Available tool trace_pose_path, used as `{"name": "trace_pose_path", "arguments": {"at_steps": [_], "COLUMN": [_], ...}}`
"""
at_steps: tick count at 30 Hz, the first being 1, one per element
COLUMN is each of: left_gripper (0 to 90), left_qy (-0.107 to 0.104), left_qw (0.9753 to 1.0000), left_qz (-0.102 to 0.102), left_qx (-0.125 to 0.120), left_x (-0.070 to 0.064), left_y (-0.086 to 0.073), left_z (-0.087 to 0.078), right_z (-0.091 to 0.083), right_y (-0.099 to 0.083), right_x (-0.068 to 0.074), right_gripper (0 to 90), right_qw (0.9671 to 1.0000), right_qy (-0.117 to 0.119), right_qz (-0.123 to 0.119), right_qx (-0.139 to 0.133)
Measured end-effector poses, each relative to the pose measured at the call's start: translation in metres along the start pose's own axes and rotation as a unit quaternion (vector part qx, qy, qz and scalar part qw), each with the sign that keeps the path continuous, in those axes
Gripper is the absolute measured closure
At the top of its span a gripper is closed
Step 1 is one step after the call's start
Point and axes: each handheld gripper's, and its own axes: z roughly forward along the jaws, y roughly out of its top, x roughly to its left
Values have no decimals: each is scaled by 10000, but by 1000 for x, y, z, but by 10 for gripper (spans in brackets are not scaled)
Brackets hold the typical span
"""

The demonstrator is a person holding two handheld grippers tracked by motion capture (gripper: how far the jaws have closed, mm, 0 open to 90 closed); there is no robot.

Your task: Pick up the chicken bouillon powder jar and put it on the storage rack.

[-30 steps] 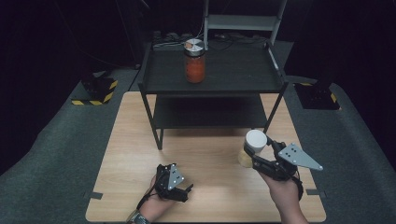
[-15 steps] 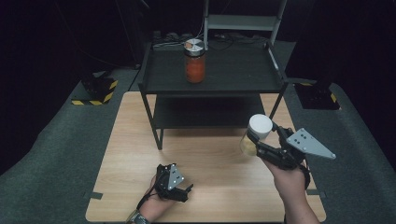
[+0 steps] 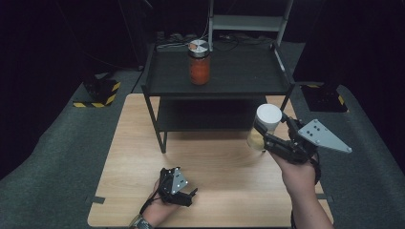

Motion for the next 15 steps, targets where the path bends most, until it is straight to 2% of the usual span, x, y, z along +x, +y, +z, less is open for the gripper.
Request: {"name": "trace_pose_path", "arguments": {"at_steps": [15], "left_gripper": [7], "left_qy": [-6], "left_qw": [10000], "left_qz": [-7], "left_qx": [-9], "left_x": [0], "left_y": [0], "left_z": [0], "right_z": [10], "right_y": [31], "right_x": [2], "right_gripper": [336], "right_qw": [9996], "right_qy": [-17], "right_qz": [-85], "right_qx": [-275]}}
